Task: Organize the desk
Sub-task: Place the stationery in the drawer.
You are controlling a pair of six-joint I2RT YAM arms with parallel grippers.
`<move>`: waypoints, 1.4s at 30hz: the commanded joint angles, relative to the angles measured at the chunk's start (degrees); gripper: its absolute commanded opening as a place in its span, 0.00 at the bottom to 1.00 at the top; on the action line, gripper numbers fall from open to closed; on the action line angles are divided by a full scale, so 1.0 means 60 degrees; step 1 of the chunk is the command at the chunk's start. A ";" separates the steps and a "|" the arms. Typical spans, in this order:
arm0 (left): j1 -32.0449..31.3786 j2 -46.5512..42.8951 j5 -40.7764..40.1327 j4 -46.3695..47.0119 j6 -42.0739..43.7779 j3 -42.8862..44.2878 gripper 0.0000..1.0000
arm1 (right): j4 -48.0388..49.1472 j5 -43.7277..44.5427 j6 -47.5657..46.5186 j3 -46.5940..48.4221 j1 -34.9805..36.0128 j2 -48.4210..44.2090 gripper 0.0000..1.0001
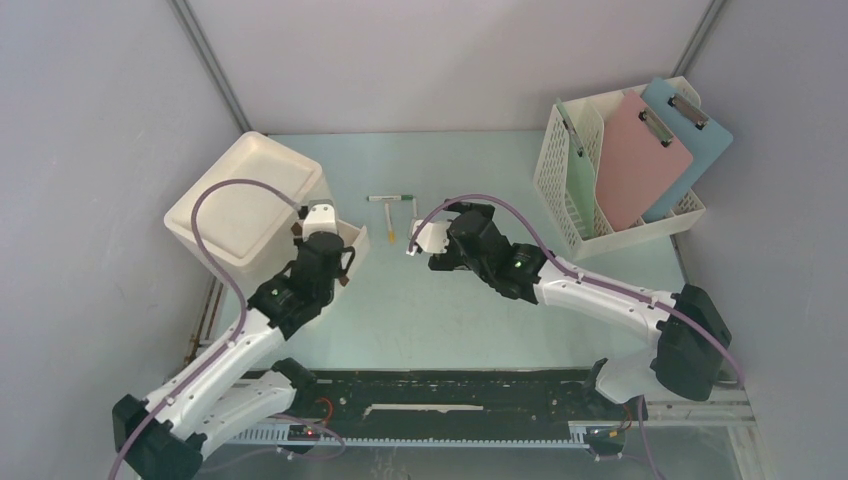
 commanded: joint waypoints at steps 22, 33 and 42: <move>-0.0328 0.2395 -0.1463 -0.1429 0.0511 0.1552 0.69 | -0.0512 -0.2197 0.1519 0.0086 -0.0978 -0.0318 1.00; 0.0079 -0.0053 0.2197 0.0786 0.0300 0.0692 1.00 | -0.1789 -0.5166 0.3114 0.0799 -0.2205 -0.0433 1.00; 0.1090 -0.0658 0.5375 0.1320 -0.0329 0.1138 1.00 | -0.2689 -0.7891 0.4318 0.1447 -0.3469 -0.0099 1.00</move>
